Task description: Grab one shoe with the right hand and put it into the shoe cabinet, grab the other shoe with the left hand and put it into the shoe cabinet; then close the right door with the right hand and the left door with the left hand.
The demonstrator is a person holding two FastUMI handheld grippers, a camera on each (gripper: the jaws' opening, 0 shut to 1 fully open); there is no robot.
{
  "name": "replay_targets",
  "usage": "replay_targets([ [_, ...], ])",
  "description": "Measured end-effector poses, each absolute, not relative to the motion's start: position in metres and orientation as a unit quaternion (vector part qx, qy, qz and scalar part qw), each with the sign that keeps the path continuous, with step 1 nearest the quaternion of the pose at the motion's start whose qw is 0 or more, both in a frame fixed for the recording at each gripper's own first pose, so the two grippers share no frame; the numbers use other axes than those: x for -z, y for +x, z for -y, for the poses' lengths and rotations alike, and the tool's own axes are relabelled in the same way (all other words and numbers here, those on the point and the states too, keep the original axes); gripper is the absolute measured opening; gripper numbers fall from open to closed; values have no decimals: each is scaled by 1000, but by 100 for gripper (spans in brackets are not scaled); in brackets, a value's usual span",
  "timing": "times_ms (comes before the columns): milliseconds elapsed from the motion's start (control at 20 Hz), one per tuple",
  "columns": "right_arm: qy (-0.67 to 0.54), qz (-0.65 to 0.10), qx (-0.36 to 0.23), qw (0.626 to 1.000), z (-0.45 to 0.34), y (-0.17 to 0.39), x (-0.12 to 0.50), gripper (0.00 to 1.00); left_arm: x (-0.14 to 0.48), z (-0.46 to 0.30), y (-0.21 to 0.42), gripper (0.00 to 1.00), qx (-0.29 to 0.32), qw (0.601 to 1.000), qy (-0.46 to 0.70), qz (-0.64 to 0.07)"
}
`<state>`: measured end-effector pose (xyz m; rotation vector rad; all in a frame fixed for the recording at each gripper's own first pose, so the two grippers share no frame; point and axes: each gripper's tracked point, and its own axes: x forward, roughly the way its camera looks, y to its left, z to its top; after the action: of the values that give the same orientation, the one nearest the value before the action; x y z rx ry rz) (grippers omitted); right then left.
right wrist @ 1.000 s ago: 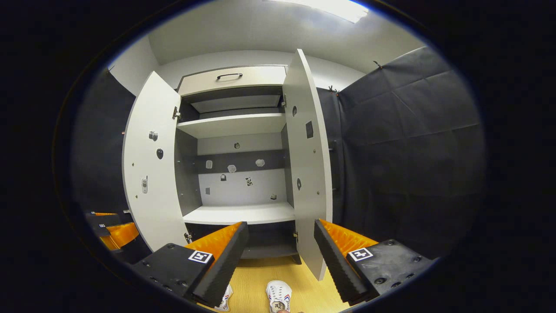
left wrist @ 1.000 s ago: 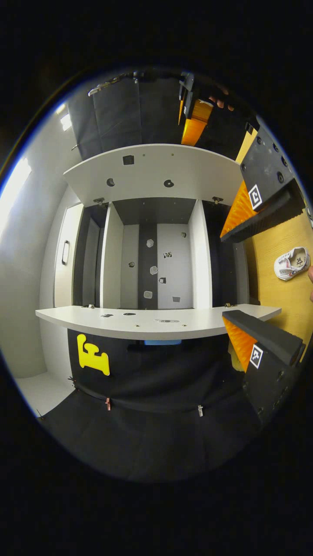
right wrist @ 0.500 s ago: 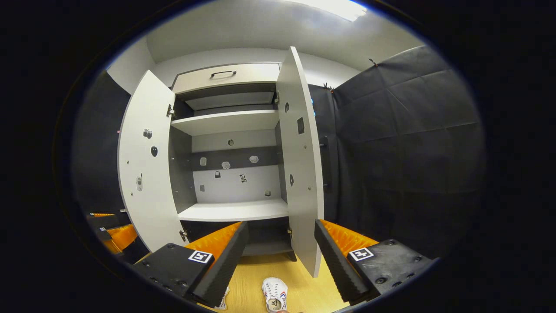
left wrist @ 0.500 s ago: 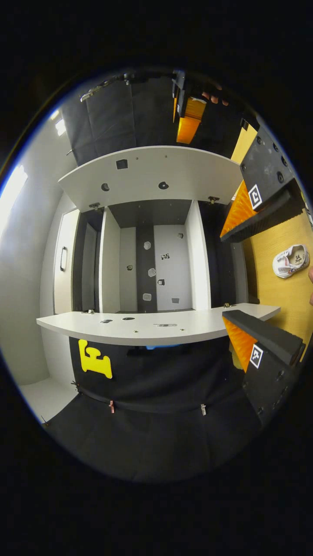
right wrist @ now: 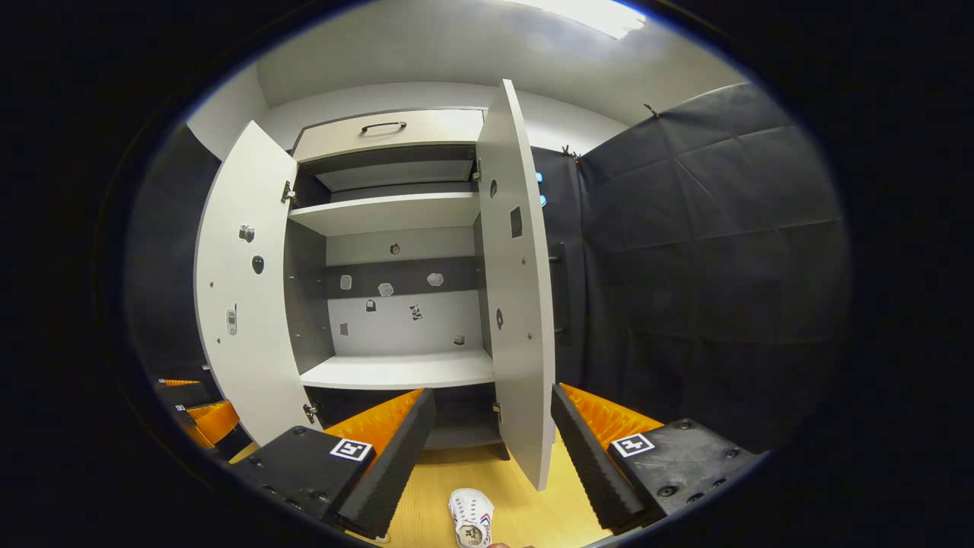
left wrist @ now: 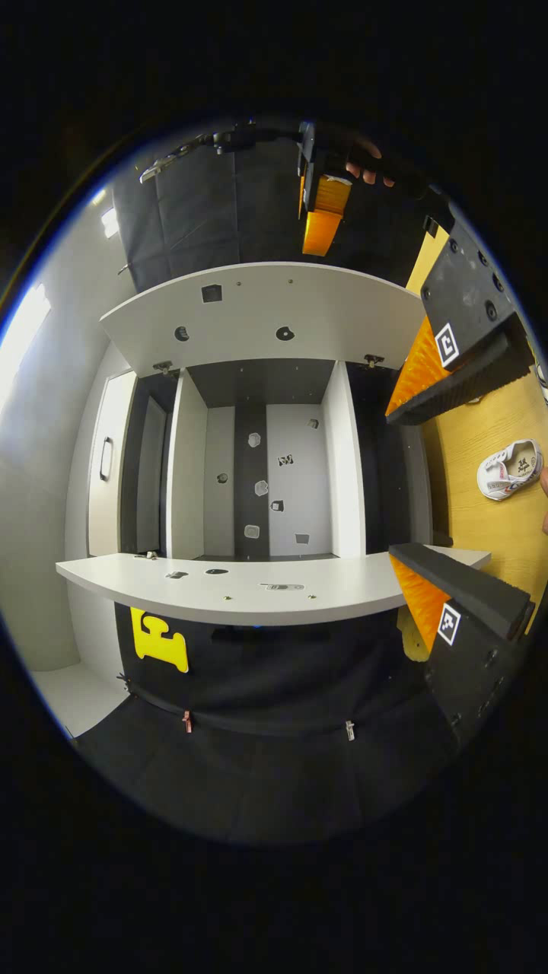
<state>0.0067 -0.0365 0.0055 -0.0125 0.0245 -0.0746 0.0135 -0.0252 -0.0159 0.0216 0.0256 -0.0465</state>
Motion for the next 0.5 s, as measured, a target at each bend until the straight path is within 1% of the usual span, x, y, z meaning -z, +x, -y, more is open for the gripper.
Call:
replay_targets([
  [200, -7, -11, 41, 999, 44, 20, -12, 98, 19, 33, 30, 96, 35, 999, 1, -26],
  [350, 0, -39, 36, 999, 41, 25, 2, 98, 25, 28, 42, 96, 28, 999, -13, -43],
  [400, 2, -51, 30, 998, 37, 26, 10, 100, 27, 25, 45, 96, 24, 998, -15, -49],
  [450, 1, -66, 23, 998, 32, 27, 21, 98, 28, 22, 48, 96, 19, 998, -17, -53],
  [500, -3, -81, 16, 997, 26, 28, 33, 98, 31, 17, 49, 97, 13, 998, -17, -56],
])
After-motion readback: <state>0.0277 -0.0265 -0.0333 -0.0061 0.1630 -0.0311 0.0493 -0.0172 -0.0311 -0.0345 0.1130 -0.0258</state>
